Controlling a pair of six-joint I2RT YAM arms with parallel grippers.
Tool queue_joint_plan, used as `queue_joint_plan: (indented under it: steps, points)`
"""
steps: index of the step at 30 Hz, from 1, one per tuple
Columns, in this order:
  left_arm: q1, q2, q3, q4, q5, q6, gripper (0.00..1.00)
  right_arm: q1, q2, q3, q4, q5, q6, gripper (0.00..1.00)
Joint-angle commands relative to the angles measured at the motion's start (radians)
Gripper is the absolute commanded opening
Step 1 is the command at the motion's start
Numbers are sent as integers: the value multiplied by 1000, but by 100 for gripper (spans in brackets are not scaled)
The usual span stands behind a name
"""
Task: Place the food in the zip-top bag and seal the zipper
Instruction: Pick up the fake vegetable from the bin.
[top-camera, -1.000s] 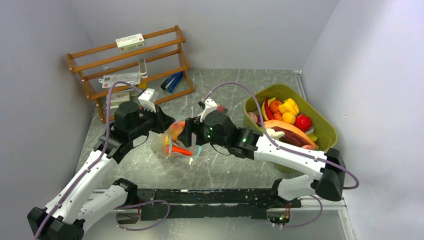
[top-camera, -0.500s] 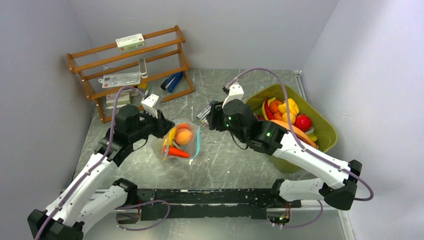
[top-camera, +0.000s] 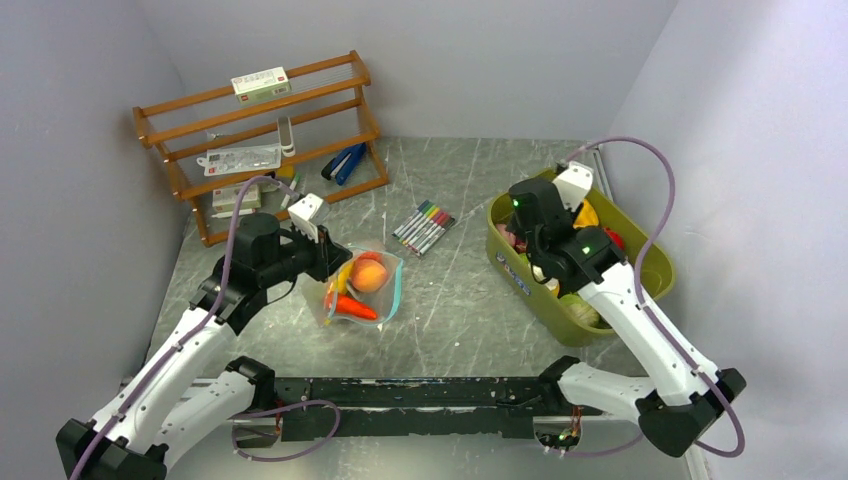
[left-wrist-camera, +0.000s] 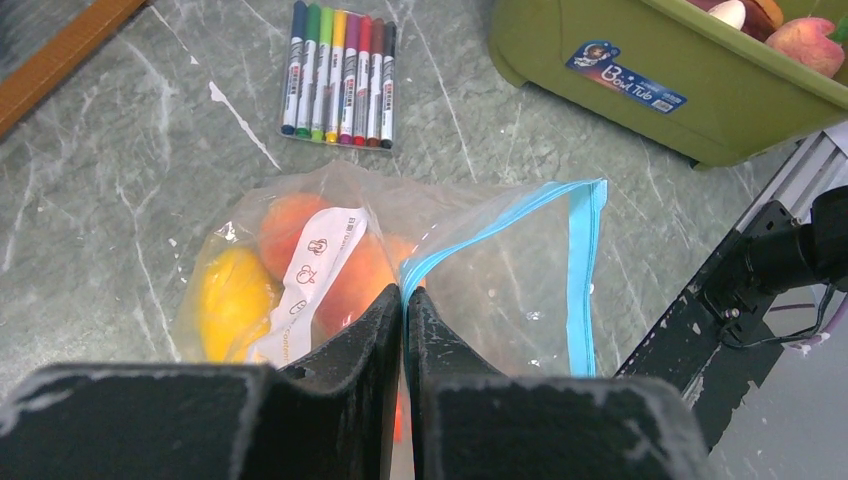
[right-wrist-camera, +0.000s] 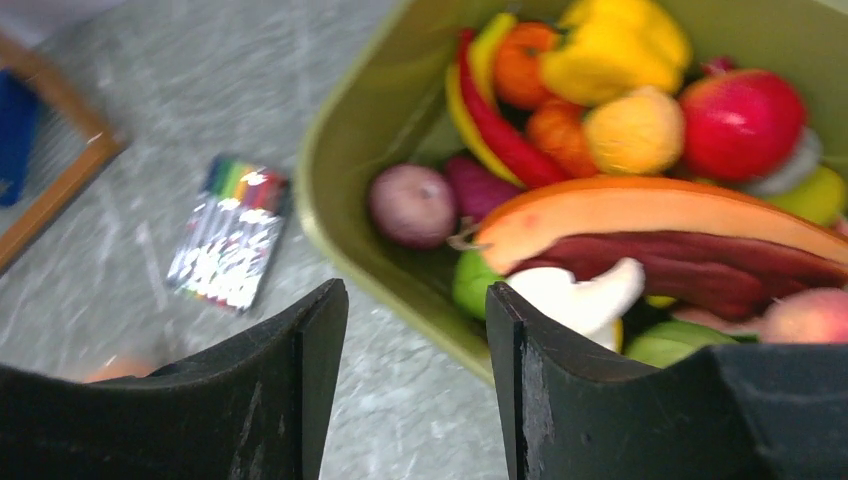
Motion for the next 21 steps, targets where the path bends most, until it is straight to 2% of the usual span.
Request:
queue_joint_plan:
  steps: [1,9,13,21]
  points:
    - [5,-23,-9,22,32,18,7,-106,28,-20,-156,101,160,54]
    - [5,-34,-8,15,19,18,7,-275,58,-112,-159,86,249,54]
    - [5,-34,-11,17,17,18,7,-371,68,-167,-133,26,259,53]
    - [5,-29,-9,13,16,21,7,-436,58,-224,-102,-33,296,50]
